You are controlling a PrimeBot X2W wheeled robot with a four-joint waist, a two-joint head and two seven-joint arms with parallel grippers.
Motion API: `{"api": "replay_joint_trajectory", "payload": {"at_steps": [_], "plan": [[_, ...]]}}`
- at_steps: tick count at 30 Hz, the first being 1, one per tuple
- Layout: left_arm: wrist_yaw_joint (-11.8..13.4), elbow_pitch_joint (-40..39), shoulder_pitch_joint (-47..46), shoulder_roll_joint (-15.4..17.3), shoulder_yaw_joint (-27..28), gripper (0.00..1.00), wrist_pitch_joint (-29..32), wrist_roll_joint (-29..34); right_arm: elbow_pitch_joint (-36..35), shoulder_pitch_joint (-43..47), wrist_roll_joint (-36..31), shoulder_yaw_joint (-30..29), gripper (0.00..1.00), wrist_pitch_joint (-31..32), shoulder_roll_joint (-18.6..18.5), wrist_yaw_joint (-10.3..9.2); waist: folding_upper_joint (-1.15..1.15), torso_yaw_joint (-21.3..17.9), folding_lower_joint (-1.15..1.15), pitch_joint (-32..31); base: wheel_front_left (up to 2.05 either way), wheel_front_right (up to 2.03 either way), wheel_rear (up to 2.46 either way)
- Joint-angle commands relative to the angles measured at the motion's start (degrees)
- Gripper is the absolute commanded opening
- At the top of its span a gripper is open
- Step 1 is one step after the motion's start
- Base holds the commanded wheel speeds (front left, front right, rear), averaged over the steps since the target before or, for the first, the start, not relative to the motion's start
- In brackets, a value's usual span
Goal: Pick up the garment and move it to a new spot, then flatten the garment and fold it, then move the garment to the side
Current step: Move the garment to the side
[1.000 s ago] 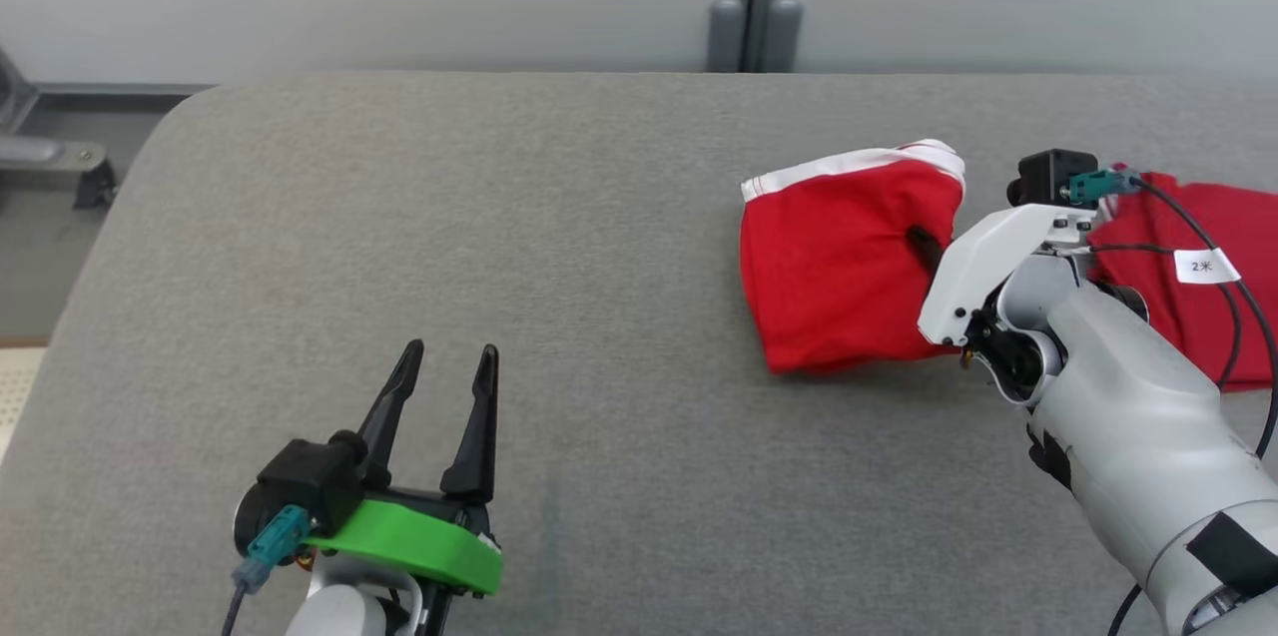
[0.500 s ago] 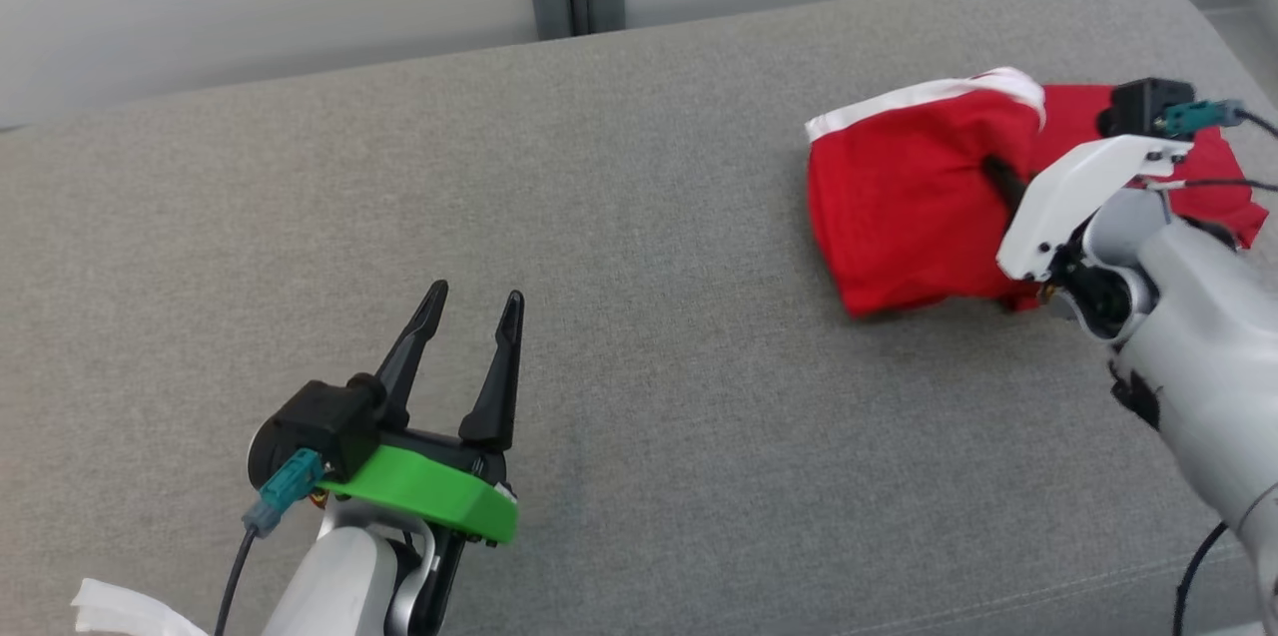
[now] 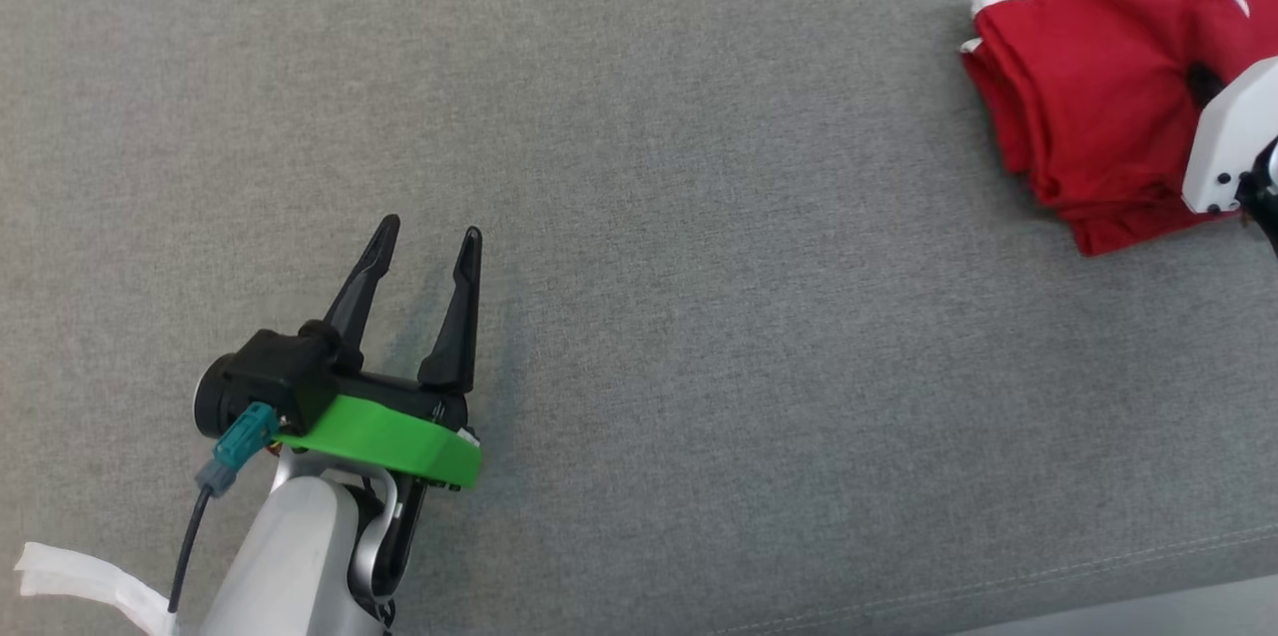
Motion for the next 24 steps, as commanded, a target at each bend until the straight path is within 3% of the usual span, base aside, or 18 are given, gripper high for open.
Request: {"api": "replay_joint_trajectory", "payload": {"at_steps": [1,2,3,11,19,24], "plan": [[-0.02,-0.19,-1.05,0.39,0.24,1.00,-0.13,0.14,2.42,-1.69,-0.93,-0.34,0.25,-2.34,-0.55,-0.11,0.00,1.61,0.00,2.57,0.00,0.00,0.00],[-0.02,-0.19,-1.17,0.38,0.24,1.00,-0.13,0.16,4.08,-2.34,-1.77,-0.54,0.78,-4.37,-0.51,-0.11,0.00,1.69,0.00,2.65,0.00,0.00,0.00],[-0.02,-0.11,-1.23,0.28,0.31,1.00,-0.13,0.19,5.97,-2.66,-2.48,-1.06,1.00,-6.75,-0.16,-0.10,0.00,1.82,0.00,2.57,0.00,0.00,0.00],[-0.02,-0.40,0.55,0.14,2.68,1.00,-0.13,1.61,8.70,0.94,-5.63,-6.48,1.00,-14.39,-0.90,-0.10,0.00,2.27,0.00,-1.39,0.00,0.00,0.00],[0.40,-0.75,4.37,-0.46,8.53,1.00,-0.14,-0.48,8.70,2.39,-9.25,-10.62,1.00,-17.64,1.77,-0.10,0.00,1.35,0.00,-10.21,0.00,0.00,0.00],[1.00,-1.84,7.49,-0.05,11.71,1.00,-0.13,-0.55,0.29,6.02,-12.43,-15.25,1.00,-17.63,2.69,-0.10,0.00,0.68,0.00,-16.07,0.00,0.00,0.00]]}}
